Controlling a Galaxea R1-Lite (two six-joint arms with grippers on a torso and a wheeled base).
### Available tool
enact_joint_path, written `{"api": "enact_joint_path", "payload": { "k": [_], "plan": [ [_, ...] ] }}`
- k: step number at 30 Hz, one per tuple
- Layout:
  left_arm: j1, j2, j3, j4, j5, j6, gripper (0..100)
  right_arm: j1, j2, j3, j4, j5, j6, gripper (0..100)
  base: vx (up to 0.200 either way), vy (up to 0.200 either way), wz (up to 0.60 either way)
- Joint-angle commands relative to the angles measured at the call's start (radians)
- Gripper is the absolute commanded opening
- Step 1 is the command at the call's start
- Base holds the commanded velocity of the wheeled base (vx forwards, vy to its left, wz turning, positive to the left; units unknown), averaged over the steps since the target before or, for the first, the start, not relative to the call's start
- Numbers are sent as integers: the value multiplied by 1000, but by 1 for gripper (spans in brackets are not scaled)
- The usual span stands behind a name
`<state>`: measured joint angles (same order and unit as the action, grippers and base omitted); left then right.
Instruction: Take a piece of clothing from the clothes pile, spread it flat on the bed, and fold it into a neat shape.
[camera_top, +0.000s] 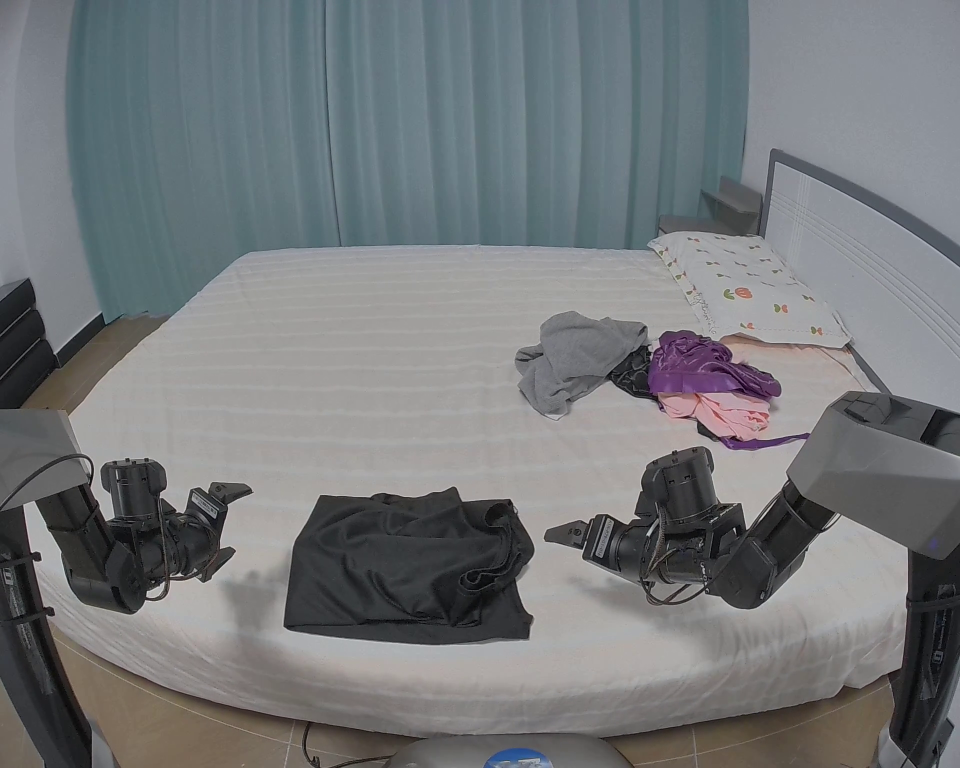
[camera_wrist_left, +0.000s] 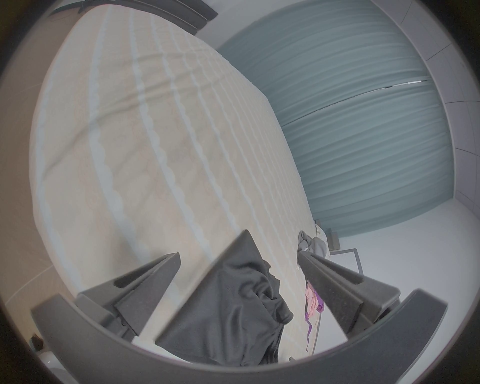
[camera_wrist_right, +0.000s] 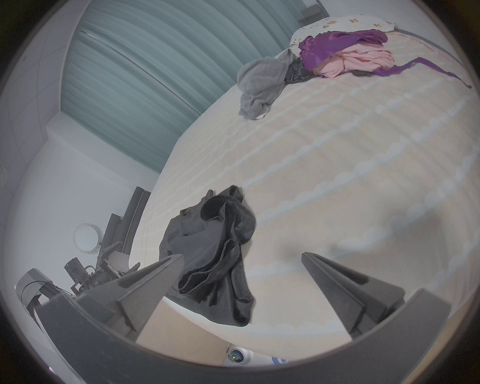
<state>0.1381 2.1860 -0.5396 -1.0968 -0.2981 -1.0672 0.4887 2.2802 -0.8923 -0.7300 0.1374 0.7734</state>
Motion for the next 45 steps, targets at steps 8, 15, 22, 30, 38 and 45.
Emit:
{"api": "enact_joint_path", "payload": {
  "k": [8, 15, 22, 30, 38, 45],
  "plan": [
    [-2, 15, 9, -26, -1, 0, 100, 2, -1, 16, 0, 14, -37, 100, 0, 200, 0],
    [-8, 18, 12, -28, 8, 1, 100, -7, 12, 21, 9, 28, -65, 100, 0, 171, 0],
    [-18, 23, 39, -29, 11, 52, 100, -30, 33, 36, 41, -41, -167, 100, 0, 0, 0],
    [-26, 28, 38, -29, 33, 52, 100, -82, -11, 64, 236, -101, -315, 100, 0, 0, 0],
    [-31, 43, 36, -31, 39, 82, 100, -160, -107, 187, 248, -141, -470, 100, 0, 0, 0],
    [-37, 46, 35, -31, 40, 96, 100, -174, -84, 144, 175, 33, -407, 100, 0, 0, 0]
  ]
}}
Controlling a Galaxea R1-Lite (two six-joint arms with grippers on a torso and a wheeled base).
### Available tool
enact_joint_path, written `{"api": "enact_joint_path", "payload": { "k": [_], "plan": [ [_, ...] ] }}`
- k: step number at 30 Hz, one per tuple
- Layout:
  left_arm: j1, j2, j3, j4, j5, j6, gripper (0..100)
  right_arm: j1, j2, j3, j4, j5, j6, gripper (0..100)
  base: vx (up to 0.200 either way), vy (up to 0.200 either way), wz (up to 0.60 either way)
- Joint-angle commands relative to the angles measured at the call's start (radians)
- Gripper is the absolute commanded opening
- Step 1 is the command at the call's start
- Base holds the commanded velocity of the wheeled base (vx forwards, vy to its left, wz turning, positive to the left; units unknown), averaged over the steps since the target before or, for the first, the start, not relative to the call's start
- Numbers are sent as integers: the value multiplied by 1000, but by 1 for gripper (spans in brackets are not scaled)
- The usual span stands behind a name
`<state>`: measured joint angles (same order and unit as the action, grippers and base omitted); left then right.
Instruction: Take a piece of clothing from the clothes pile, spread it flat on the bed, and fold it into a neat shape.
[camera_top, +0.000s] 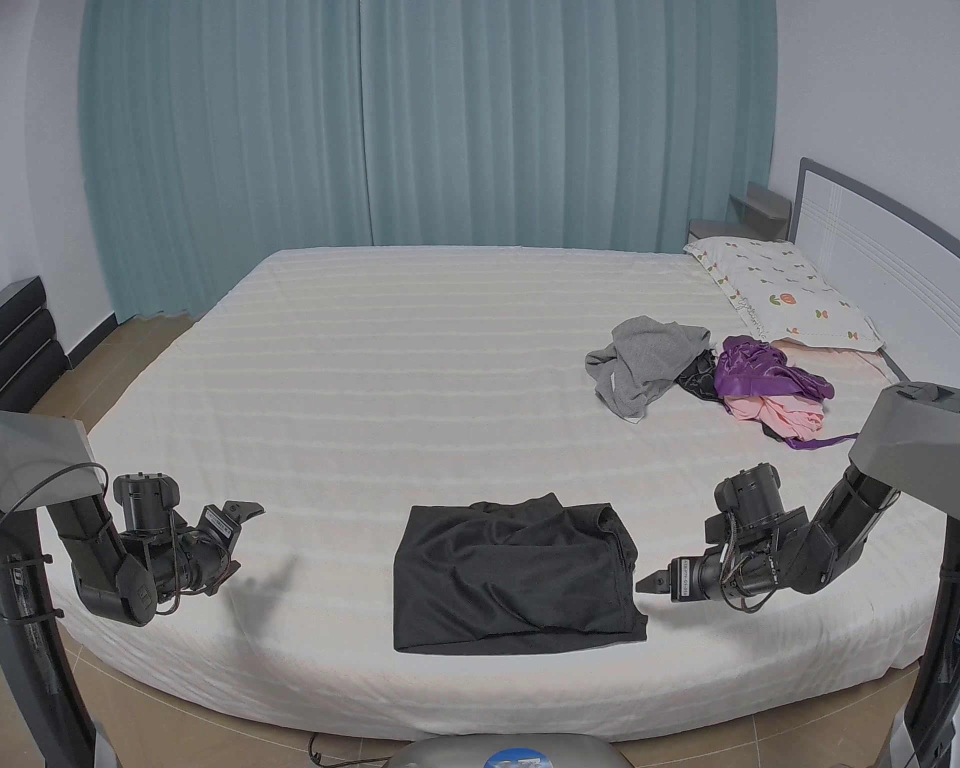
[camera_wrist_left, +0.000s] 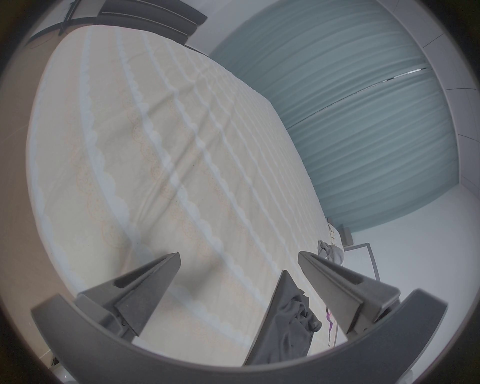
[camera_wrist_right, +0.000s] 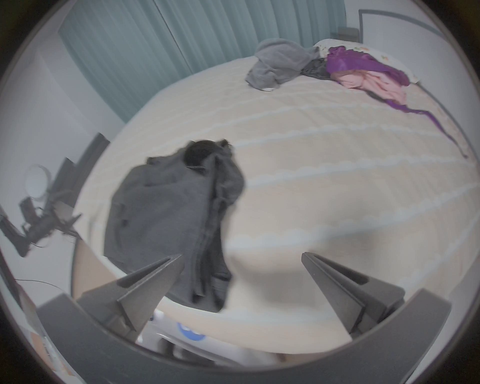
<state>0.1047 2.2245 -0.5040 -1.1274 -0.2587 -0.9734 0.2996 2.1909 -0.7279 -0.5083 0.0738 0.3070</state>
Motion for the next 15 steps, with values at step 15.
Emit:
{"api": "enact_joint_path", "payload": {
  "k": [15],
  "plan": [
    [-3, 12, -7, 2, 1, 2, 100, 76, 119, -2, -282, 222, 172, 100, 0, 0, 0]
  ]
}}
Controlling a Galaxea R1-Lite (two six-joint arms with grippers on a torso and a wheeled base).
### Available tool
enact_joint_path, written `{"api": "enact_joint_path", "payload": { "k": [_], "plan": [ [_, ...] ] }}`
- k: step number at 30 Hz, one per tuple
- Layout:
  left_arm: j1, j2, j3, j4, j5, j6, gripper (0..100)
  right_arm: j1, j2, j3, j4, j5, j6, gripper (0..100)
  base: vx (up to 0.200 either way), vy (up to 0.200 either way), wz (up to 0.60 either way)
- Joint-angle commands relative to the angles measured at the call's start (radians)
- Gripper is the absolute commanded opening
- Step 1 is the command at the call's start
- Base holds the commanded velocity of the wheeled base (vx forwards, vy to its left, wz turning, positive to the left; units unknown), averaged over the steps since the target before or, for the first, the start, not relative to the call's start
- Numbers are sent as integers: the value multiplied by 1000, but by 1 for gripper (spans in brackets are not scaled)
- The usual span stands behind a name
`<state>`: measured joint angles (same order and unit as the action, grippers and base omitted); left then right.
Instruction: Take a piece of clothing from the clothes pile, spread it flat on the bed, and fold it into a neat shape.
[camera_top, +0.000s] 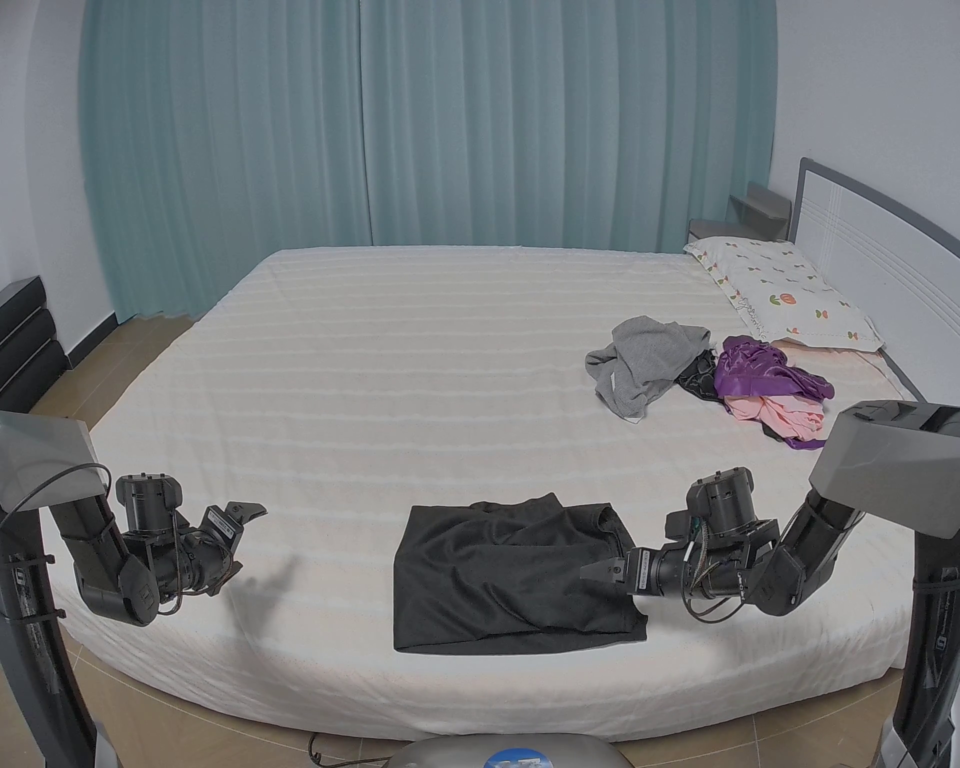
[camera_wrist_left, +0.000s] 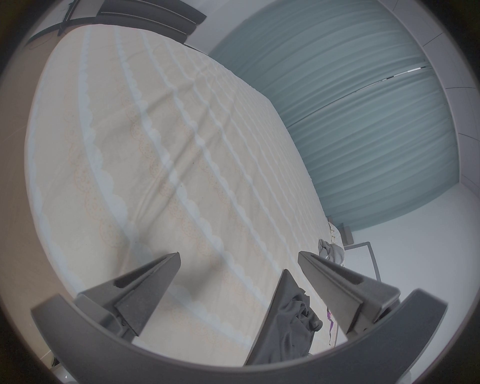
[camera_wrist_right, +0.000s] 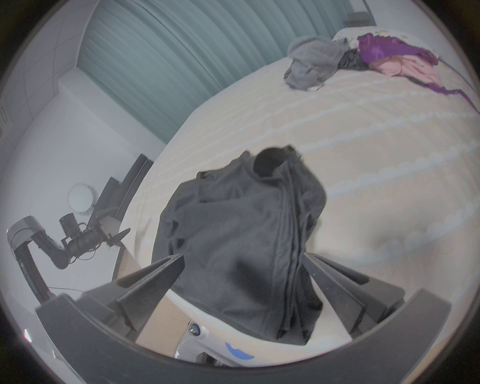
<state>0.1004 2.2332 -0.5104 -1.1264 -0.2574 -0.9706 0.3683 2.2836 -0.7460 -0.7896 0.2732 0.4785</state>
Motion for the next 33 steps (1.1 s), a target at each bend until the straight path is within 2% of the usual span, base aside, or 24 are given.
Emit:
{"api": "enact_joint_path", "payload": {
  "k": [1, 8, 9, 15, 28, 33],
  "plan": [
    [-1, 3, -2, 0, 0, 0, 100, 8, 28, 19, 0, 27, 0, 100, 0, 0, 0],
    [-5, 5, -2, 0, 1, 0, 100, 9, 30, 43, 3, 40, -14, 100, 0, 0, 0],
    [-5, 5, -2, 0, 6, 0, 100, 9, 28, 46, 4, 38, -14, 0, 0, 0, 0],
    [-7, 6, -3, 0, 15, 0, 100, -2, 17, 97, 6, 37, -97, 0, 0, 0, 0],
    [-7, 6, -3, 0, 17, 0, 100, -52, -53, 146, 21, 37, -116, 0, 0, 0, 0],
    [-7, 6, -3, 0, 17, 0, 100, -60, -56, 163, 24, 37, -159, 0, 0, 0, 0]
  ]
}}
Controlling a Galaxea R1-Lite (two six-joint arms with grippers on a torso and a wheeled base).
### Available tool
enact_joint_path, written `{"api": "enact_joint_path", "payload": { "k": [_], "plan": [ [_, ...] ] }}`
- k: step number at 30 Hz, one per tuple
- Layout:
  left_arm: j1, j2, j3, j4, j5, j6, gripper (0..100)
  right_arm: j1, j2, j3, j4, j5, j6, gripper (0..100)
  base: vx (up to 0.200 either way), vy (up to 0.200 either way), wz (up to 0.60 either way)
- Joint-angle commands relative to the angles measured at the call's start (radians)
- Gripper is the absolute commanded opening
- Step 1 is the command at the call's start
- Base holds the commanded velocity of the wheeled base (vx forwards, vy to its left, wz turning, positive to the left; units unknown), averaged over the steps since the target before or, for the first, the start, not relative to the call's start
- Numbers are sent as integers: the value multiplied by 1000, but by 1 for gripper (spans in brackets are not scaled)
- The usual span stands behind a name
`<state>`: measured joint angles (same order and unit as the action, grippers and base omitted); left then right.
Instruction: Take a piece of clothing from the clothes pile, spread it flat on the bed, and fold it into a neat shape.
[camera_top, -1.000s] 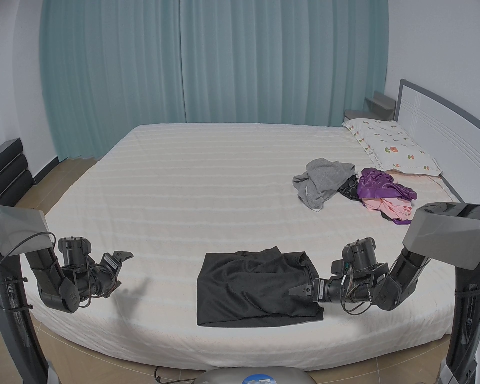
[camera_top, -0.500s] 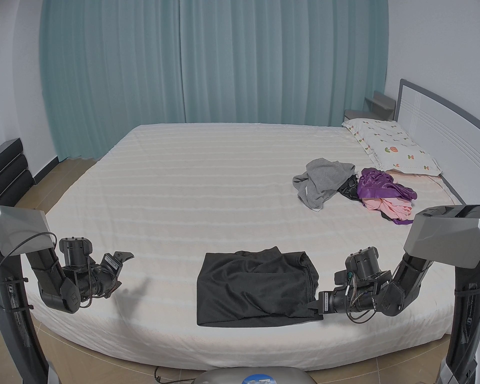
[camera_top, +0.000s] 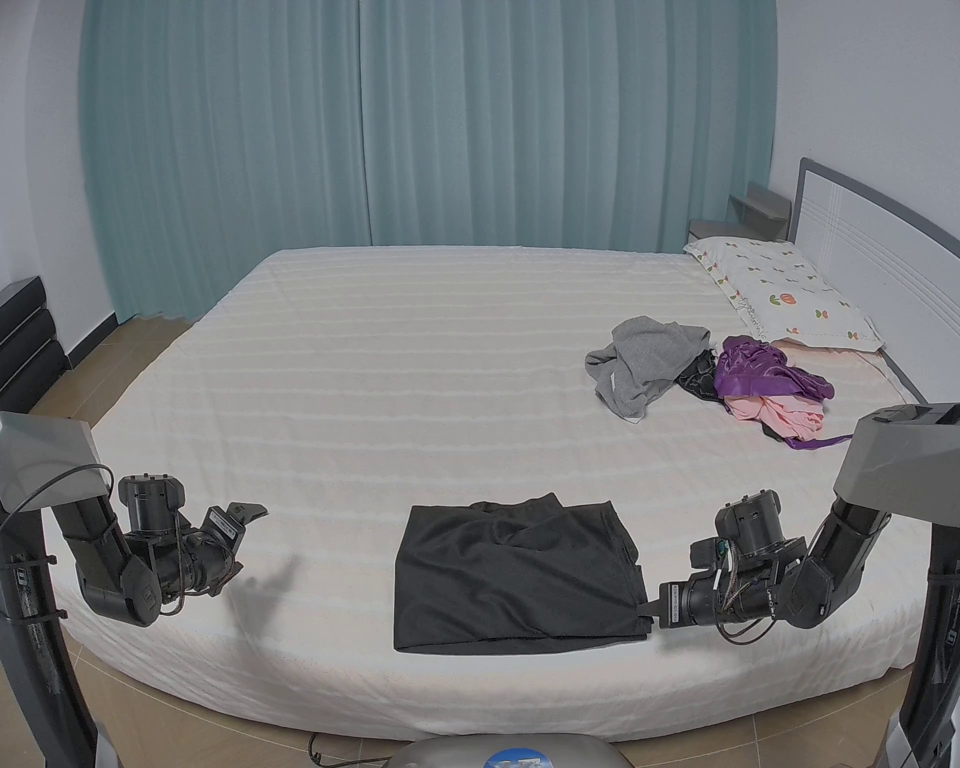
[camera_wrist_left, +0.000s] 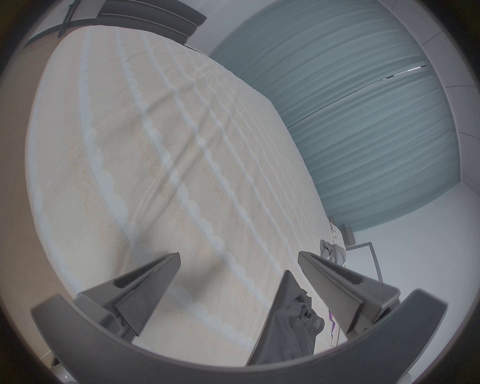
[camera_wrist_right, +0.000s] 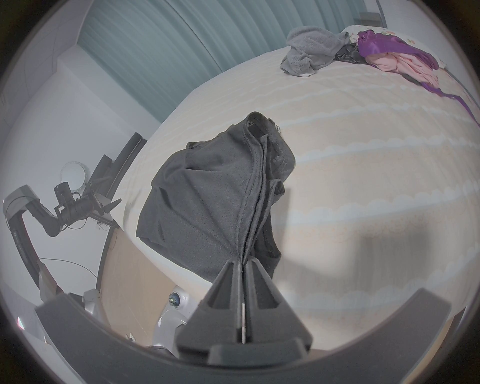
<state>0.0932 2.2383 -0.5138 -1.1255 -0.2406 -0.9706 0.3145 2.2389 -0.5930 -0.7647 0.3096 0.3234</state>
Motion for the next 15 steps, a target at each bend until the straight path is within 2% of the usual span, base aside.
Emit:
{"api": "enact_joint_path", "payload": {
  "k": [1, 8, 14, 15],
  "plan": [
    [0, 1, 0, 0, 0, 0, 100, -14, -9, 12, 1, 0, -21, 0, 0, 0, 0],
    [0, 1, 0, 0, 0, 0, 100, -28, -9, 13, 2, -1, -37, 0, 0, 0, 0],
    [0, 1, 0, 0, 0, 0, 100, -32, -7, 7, 58, -3, -83, 0, 0, 0, 0],
    [0, 1, 0, 0, 1, 0, 100, -37, -4, 4, 65, -3, -83, 100, 0, 0, 0]
  ]
}}
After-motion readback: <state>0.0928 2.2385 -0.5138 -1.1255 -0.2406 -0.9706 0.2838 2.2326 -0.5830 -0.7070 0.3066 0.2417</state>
